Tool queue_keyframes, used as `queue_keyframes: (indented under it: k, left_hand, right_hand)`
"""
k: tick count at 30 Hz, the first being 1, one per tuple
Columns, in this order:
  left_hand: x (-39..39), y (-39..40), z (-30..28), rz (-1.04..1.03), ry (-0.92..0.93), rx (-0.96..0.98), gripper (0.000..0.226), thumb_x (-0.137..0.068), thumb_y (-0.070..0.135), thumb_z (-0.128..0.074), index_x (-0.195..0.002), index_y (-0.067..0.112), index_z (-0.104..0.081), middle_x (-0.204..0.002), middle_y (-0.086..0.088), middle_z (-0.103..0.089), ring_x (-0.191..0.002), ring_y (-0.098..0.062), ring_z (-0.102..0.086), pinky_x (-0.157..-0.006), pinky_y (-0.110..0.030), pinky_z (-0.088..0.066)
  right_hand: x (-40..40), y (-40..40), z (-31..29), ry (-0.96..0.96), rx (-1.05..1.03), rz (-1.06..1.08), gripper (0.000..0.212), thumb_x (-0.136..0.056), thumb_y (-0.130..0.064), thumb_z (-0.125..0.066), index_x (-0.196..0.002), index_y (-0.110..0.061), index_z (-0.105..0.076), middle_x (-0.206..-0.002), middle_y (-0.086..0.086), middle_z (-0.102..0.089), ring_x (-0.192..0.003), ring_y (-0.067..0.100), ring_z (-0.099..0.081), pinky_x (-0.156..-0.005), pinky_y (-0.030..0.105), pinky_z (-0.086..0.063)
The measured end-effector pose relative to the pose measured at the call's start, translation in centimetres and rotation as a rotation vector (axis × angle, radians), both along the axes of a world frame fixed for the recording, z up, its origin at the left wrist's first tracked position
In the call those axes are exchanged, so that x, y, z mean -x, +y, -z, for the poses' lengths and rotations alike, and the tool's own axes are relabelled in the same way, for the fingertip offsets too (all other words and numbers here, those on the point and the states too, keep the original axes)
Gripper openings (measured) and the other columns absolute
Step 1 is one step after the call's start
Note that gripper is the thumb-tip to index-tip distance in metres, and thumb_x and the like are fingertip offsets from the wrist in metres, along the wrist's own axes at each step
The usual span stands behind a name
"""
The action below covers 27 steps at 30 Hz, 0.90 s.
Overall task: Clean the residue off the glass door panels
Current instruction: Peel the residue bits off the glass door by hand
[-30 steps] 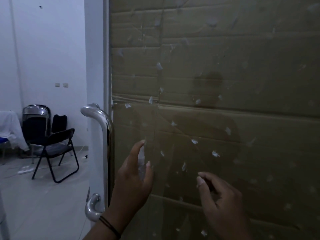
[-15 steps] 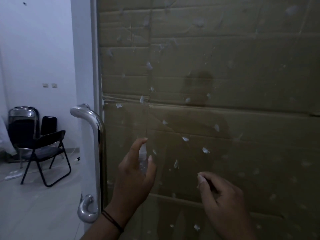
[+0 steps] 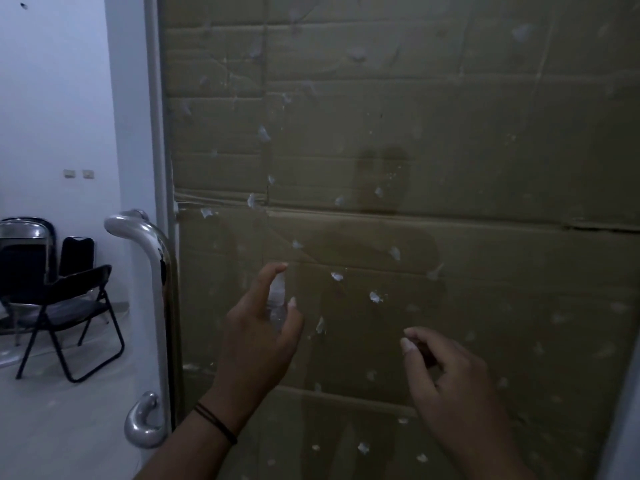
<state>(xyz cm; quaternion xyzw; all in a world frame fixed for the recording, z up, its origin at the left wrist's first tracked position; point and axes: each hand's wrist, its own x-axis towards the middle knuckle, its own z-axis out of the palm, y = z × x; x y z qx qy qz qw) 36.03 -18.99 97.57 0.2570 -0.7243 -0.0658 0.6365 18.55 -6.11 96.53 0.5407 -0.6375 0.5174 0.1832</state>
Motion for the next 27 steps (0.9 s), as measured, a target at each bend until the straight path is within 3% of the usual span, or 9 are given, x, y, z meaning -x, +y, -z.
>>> queue_keyframes:
  k: [3,5,8,10,14,19,22,24,27]
  left_hand:
    - [1.2,1.1,0.0,0.038,0.008,0.028,0.040,-0.080,0.010,-0.063,-0.110,0.033,-0.053,-0.066,0.013,-0.054,-0.055,-0.003,-0.052,-0.051,-0.005,-0.034]
    - [2.1,1.9,0.1,0.035,0.061,0.031,0.037,-0.078,0.011,-0.063,-0.108,0.032,-0.053,-0.066,0.014,-0.053,-0.055,-0.002,-0.051,-0.053,-0.004,-0.033]
    - [3.2,3.2,0.5,0.004,0.036,0.050,0.045,-0.080,0.006,-0.068,-0.116,0.028,-0.052,-0.064,0.015,-0.049,-0.055,0.001,-0.050,-0.053,-0.002,-0.031]
    - [3.6,3.9,0.7,0.000,0.022,0.057,0.050,-0.082,0.005,-0.068,-0.123,0.025,-0.049,-0.074,0.018,-0.052,-0.062,0.004,-0.053,-0.056,-0.001,-0.033]
    - [4.4,5.2,1.1,-0.006,0.024,0.053,0.051,-0.083,0.015,-0.064,-0.129,0.024,-0.045,-0.086,0.017,-0.054,-0.070,-0.005,-0.055,-0.058,-0.007,-0.039]
    - [5.3,6.6,2.3,0.010,0.015,0.008,0.048,-0.081,0.018,-0.068,-0.123,0.030,-0.048,-0.087,0.016,-0.057,-0.076,0.005,-0.056,-0.066,-0.001,-0.038]
    - [6.1,7.3,2.7,0.021,-0.007,0.004,0.050,-0.080,0.016,-0.069,-0.124,0.030,-0.048,-0.100,0.021,-0.058,-0.082,0.008,-0.056,-0.073,0.001,-0.036]
    - [6.5,7.7,2.7,0.024,-0.018,0.012,0.050,-0.079,0.016,-0.068,-0.123,0.030,-0.049,-0.104,0.029,-0.054,-0.083,0.013,-0.055,-0.073,0.002,-0.035]
    - [7.1,7.9,2.7,0.025,-0.020,0.005,0.053,-0.079,0.007,-0.072,-0.121,0.030,-0.049,-0.099,0.027,-0.055,-0.080,0.014,-0.055,-0.069,0.002,-0.035]
  right_hand:
    - [1.2,1.0,0.3,-0.012,0.010,0.010,0.009,-0.079,-0.005,-0.069,-0.086,-0.011,-0.073,-0.074,-0.008,-0.064,-0.063,0.004,-0.058,-0.066,-0.005,-0.033]
    - [1.9,1.7,0.5,0.006,0.026,0.034,0.010,-0.076,-0.002,-0.071,-0.083,-0.009,-0.073,-0.073,-0.006,-0.065,-0.073,0.007,-0.056,-0.066,-0.003,-0.033]
    - [2.9,2.5,0.9,0.014,0.065,0.024,0.004,-0.078,-0.007,-0.071,-0.081,-0.009,-0.073,-0.074,-0.001,-0.069,-0.080,0.007,-0.056,-0.067,0.003,-0.036]
    - [3.4,3.1,1.0,-0.001,0.075,0.011,0.014,-0.076,-0.017,-0.062,-0.079,-0.009,-0.073,-0.073,-0.001,-0.069,-0.079,0.006,-0.056,-0.067,-0.001,-0.034]
    - [4.1,4.2,1.4,-0.040,0.087,-0.012,0.019,-0.073,-0.019,-0.058,-0.077,-0.008,-0.073,-0.071,0.000,-0.069,-0.078,0.007,-0.057,-0.067,0.000,-0.035]
    - [4.8,5.2,1.9,-0.049,0.102,-0.016,0.016,-0.072,-0.015,-0.060,-0.075,-0.006,-0.073,-0.068,0.002,-0.068,-0.073,0.008,-0.057,-0.064,0.003,-0.037]
    - [5.5,5.7,2.3,-0.032,0.077,0.006,0.005,-0.075,-0.001,-0.072,-0.076,-0.006,-0.073,-0.069,0.002,-0.068,-0.074,0.007,-0.057,-0.065,0.001,-0.036]
    - [6.0,6.1,2.3,-0.013,0.049,0.009,0.013,-0.073,0.005,-0.073,-0.077,-0.007,-0.073,-0.069,0.000,-0.068,-0.075,0.006,-0.057,-0.065,0.000,-0.036]
    - [6.1,6.6,2.0,-0.009,0.056,-0.007,0.009,-0.075,0.000,-0.073,-0.077,-0.009,-0.073,-0.069,-0.003,-0.067,-0.075,0.006,-0.057,-0.064,0.001,-0.036]
